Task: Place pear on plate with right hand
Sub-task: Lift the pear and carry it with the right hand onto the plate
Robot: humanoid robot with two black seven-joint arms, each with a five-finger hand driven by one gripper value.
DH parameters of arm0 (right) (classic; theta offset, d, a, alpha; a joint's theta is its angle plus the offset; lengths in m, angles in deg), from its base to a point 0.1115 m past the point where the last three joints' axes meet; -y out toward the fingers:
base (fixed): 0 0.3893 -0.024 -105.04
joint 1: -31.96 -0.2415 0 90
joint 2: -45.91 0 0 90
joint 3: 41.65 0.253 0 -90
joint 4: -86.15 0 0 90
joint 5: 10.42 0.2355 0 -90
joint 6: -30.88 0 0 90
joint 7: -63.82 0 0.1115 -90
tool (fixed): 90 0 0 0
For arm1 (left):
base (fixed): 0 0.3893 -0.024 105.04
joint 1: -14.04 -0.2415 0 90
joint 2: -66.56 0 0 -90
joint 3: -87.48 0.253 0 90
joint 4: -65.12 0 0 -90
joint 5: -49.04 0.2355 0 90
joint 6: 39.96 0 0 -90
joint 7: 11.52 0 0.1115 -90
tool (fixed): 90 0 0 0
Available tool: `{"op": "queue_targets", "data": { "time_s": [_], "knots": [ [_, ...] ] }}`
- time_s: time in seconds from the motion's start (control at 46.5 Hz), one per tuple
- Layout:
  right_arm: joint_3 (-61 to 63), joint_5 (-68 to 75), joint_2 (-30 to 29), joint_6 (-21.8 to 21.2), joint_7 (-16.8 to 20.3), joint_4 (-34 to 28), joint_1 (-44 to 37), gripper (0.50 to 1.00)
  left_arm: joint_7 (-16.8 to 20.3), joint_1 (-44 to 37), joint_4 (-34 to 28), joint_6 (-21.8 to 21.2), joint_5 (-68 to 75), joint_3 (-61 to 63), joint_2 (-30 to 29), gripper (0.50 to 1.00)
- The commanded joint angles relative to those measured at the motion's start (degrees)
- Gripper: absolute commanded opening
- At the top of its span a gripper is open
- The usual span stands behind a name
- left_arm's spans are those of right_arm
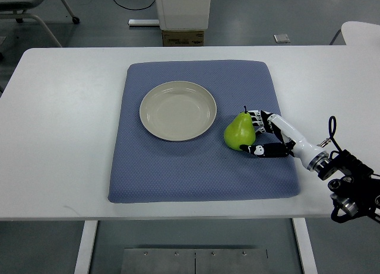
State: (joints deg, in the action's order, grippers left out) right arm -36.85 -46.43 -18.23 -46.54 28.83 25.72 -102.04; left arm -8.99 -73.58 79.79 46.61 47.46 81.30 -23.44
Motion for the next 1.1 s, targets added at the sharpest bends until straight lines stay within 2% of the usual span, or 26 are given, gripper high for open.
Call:
{"op": "queue_targets", "data": {
  "time_s": [0.0, 0.258, 0.495, 1.011, 1.075],
  "knots": [
    [0.0, 0.4, -0.1, 0.0, 0.0, 0.0, -1.4, 0.500, 0.0, 0.0, 0.0, 0.0, 0.0, -0.1, 0.0, 1.000],
    [-0.7, 3.8, -3.6, -0.1, 0.0, 0.2, -6.6, 0.500, -0.1, 0.0, 0.0, 0.0, 0.0, 0.0, 0.0, 1.000],
    [-4.9, 5.9, -9.8, 0.0, 0.0, 3.7, -11.2, 0.500, 0.0, 0.0, 0.0, 0.0, 0.0, 0.0, 0.0, 1.000],
    [-7.1, 7.0, -25.9, -0.1, 0.0, 16.4, -14.4, 0.500, 0.0, 0.0, 0.0, 0.0, 0.0, -0.1, 0.0, 1.000],
    [-7.1, 6.9, -25.9, -0.1, 0.0, 18.3, -14.3, 0.500, 0.0, 0.0, 0.0, 0.0, 0.0, 0.0, 0.0, 1.000]
  ]
}}
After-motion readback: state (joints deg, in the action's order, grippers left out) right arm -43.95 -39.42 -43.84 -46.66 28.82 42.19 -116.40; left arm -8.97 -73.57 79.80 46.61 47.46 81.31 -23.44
